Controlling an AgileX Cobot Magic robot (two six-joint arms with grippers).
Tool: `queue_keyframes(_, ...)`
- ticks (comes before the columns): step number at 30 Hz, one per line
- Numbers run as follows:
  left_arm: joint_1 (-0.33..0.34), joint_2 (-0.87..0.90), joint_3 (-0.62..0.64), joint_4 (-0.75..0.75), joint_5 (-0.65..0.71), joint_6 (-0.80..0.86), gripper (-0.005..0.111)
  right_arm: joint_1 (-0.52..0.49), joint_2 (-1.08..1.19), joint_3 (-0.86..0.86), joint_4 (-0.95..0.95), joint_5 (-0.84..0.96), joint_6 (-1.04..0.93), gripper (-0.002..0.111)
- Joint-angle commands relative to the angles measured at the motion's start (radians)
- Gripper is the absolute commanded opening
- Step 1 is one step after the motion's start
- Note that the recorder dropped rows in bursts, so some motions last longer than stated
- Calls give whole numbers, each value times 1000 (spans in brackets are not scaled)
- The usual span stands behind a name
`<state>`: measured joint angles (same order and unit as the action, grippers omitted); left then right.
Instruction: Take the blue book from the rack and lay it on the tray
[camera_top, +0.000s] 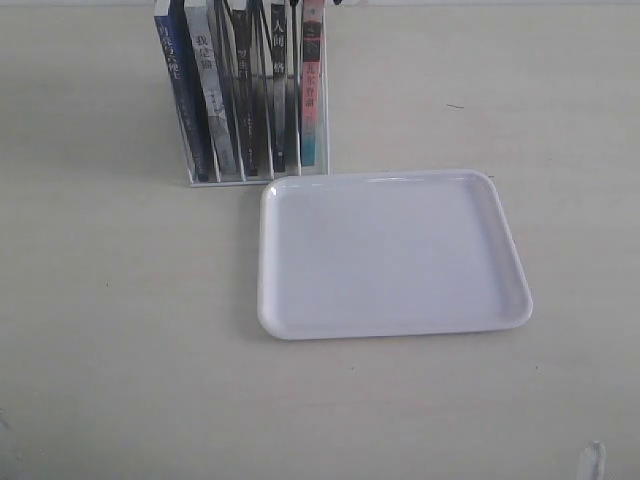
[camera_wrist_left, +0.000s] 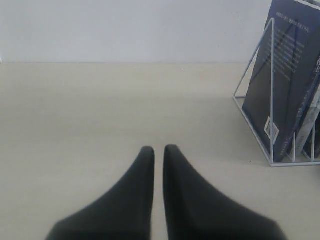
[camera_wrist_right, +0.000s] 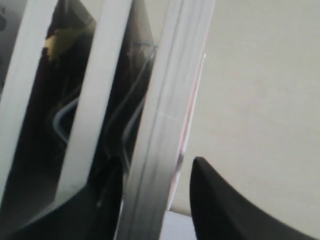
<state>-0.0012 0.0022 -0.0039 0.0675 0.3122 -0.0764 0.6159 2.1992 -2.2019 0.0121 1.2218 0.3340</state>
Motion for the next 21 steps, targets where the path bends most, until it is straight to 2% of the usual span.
queue_keyframes(1, -10, -2, 4, 2, -6, 2, 6, -6, -7, -9, -2, -1, 5, 11)
queue_keyframes(2, -10, -2, 4, 2, -6, 2, 6, -6, -14, -9, -12, -1, -3, -1)
queue_keyframes(21, -10, -2, 4, 2, -6, 2, 6, -6, -183, -15, -24, -1, -12, 0)
